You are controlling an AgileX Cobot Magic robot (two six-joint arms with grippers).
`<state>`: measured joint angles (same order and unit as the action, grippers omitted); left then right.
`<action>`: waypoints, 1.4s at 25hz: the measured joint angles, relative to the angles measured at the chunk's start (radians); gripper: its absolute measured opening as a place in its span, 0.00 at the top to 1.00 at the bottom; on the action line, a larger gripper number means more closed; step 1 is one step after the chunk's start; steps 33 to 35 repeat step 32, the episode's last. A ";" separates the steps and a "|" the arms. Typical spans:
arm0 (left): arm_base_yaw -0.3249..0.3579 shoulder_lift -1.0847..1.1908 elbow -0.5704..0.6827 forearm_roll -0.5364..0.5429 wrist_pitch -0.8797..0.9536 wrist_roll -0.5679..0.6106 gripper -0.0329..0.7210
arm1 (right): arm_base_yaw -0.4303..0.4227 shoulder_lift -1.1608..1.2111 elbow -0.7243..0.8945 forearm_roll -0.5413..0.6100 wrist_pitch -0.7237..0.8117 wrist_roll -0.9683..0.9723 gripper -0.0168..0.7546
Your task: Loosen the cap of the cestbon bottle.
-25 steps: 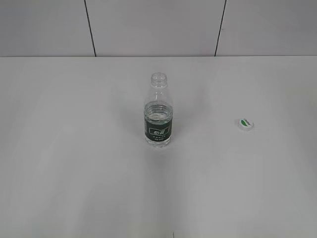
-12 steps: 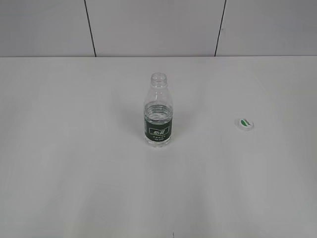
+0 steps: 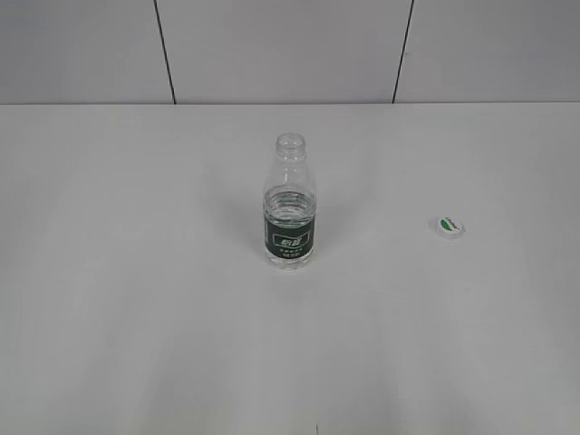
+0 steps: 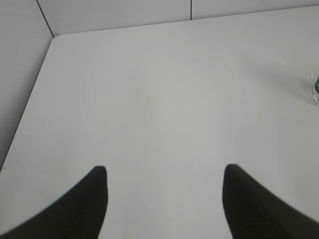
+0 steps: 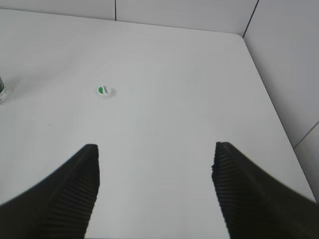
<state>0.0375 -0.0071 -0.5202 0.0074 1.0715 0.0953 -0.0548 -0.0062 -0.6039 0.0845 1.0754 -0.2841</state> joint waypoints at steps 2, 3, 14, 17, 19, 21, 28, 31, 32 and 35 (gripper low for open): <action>0.000 0.000 0.000 0.000 0.000 0.000 0.37 | 0.000 0.000 0.019 0.010 0.009 -0.007 0.30; 0.000 0.000 0.000 0.000 0.000 0.000 0.37 | 0.000 0.000 0.030 0.012 0.016 -0.008 0.33; 0.000 0.000 0.000 -0.007 0.000 0.000 0.38 | 0.000 0.000 0.079 0.014 0.028 -0.009 0.39; 0.000 0.000 0.000 0.000 0.000 0.000 0.38 | 0.000 0.000 0.079 0.014 0.028 -0.009 0.39; 0.000 0.000 0.000 0.000 0.000 0.000 0.38 | 0.000 0.000 0.079 0.014 0.028 -0.009 0.39; 0.000 0.000 0.000 0.000 0.000 0.000 0.38 | 0.000 0.000 0.079 0.014 0.028 -0.009 0.39; 0.000 0.000 0.000 0.000 0.000 0.000 0.38 | 0.000 0.000 0.079 0.014 0.028 -0.009 0.39; 0.000 0.000 0.000 0.000 0.000 0.000 0.38 | 0.000 0.000 0.079 0.014 0.028 -0.009 0.39; 0.000 0.000 0.000 0.000 0.000 0.000 0.38 | 0.000 0.000 0.079 0.014 0.028 -0.009 0.39; 0.000 0.000 0.000 0.000 0.000 0.000 0.38 | 0.000 0.000 0.079 0.014 0.028 -0.009 0.39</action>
